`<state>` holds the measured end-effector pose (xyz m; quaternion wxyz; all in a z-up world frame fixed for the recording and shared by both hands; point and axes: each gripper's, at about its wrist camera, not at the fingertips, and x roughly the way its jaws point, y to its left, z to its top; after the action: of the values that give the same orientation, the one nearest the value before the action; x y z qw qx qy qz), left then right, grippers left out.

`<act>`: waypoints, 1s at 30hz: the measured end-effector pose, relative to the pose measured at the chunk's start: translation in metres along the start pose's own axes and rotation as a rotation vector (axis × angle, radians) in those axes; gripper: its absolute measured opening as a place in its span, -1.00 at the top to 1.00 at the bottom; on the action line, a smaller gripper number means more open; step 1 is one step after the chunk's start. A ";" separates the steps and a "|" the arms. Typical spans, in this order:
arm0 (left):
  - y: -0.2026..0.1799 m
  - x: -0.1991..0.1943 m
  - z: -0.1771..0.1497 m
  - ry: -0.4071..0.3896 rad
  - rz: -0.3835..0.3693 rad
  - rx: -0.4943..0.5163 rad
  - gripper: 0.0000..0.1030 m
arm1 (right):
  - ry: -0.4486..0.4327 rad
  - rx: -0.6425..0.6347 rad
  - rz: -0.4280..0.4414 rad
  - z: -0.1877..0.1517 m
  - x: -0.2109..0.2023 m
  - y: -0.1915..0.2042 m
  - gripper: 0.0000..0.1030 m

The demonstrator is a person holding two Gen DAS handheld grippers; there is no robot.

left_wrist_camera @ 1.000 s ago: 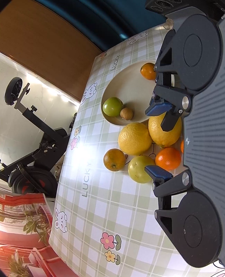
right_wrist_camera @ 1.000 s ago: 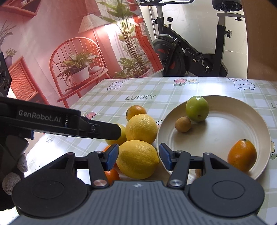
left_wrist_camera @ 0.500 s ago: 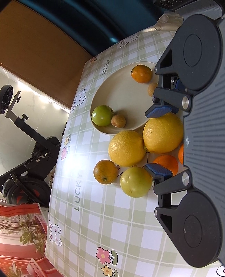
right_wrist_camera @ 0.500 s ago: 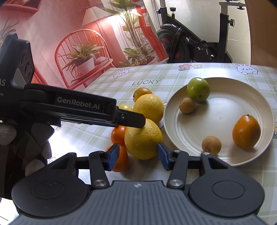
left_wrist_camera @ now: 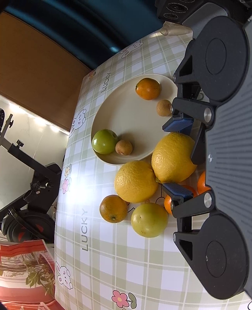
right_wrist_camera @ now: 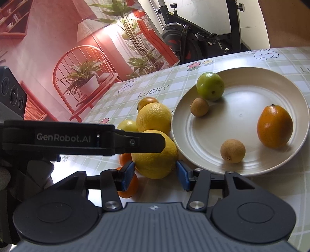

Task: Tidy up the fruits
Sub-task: 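Move the left tool to the large lemon and close around it, then carry the lemon into the cream plate and open the left tool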

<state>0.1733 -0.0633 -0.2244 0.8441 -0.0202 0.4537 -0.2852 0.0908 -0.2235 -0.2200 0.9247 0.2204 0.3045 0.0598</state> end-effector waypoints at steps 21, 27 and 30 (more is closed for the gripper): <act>-0.010 -0.009 -0.004 -0.046 0.004 0.027 -0.26 | -0.035 -0.037 -0.023 -0.003 -0.007 0.008 -0.06; -0.025 -0.017 0.005 -0.077 -0.004 0.065 -0.26 | -0.097 -0.060 -0.036 0.002 -0.024 0.013 -0.06; -0.031 -0.011 0.010 -0.078 -0.011 0.086 -0.26 | -0.111 -0.052 -0.048 0.006 -0.028 0.009 -0.06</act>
<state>0.1620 -0.0857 -0.2014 0.8595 0.0026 0.4077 -0.3081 0.0720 -0.2245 -0.1971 0.9468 0.1919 0.2562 0.0334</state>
